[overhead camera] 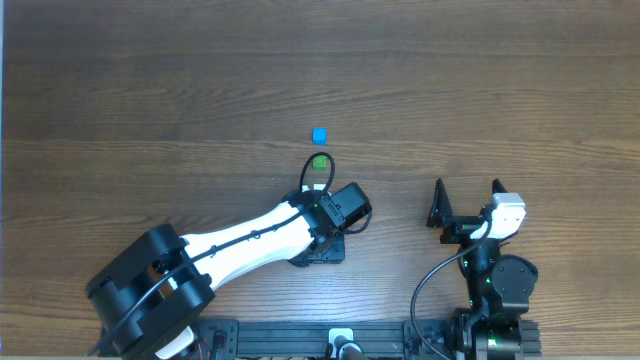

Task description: Stack Cubes

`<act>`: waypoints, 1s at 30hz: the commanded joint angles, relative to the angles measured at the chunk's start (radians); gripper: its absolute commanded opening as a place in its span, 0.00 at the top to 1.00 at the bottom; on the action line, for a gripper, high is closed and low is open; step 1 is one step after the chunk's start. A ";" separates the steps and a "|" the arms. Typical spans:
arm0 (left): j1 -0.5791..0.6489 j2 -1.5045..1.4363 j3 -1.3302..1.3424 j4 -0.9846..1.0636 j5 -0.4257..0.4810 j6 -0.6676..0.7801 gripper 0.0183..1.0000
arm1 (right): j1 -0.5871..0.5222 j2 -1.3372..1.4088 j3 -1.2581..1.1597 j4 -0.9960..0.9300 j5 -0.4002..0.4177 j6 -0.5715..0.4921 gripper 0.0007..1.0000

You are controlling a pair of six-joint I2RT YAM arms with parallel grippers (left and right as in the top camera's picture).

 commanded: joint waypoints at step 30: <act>0.178 0.032 0.430 -0.269 -0.074 0.175 0.98 | -0.006 -0.007 -0.005 -0.003 -0.008 0.003 0.01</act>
